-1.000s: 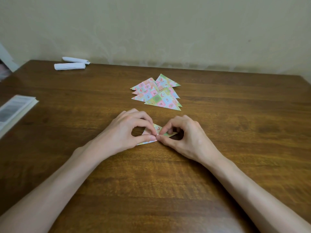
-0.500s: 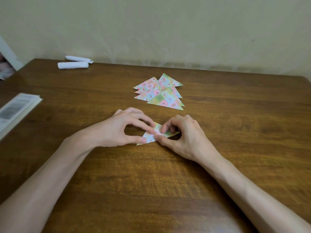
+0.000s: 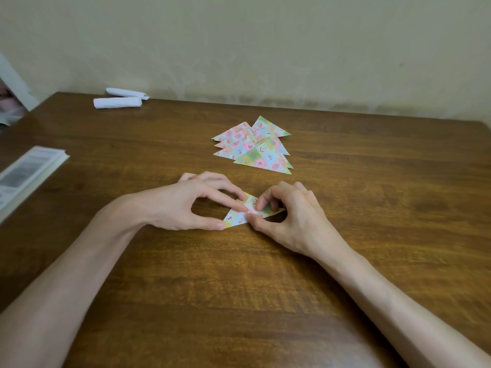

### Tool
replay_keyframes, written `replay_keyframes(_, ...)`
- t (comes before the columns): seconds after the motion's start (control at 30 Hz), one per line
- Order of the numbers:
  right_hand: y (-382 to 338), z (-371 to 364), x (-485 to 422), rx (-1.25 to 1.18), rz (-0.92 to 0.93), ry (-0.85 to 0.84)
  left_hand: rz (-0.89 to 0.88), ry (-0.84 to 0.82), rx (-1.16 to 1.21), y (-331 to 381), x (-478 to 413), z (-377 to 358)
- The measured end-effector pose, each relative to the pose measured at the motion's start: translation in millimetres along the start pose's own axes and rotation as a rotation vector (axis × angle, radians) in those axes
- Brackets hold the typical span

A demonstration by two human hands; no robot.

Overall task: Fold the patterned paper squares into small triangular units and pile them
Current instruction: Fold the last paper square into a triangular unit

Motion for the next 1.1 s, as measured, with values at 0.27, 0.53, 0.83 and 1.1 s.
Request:
replay_keyframes(0.27, -6.1, -3.4, 0.9, 0.066, -0.008, 0.011, 0.023, 0.136, 0.075, 1.8, -3.4, -6.5)
replay_keyframes(0.53, -6.1, -9.2, 4.2, 0.128, 0.012, 0.037, 0.011, 0.214, 0.075, 5.1, -7.3, -14.7)
replay_keyframes(0.83, -2.0, -4.2, 0.7, -0.007, -0.053, -0.014, 0.010, 0.212, 0.060, 3.7, -8.9, -15.4)
replay_keyframes(1.1, 6.0, 2.6, 0.5, -0.199, -0.054, 0.011, 0.011, 0.290, -0.005, 7.0, -10.4, -17.2)
Point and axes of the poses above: each hand's wrist, its own x-axis away from the middle knuckle, its own z-axis out of the back of the hand, y = z × x, the point moved 2 cm from there along -x, towards the middle knuckle, and after that the axes turned 2 degrees about y, right-handed, at the moved point
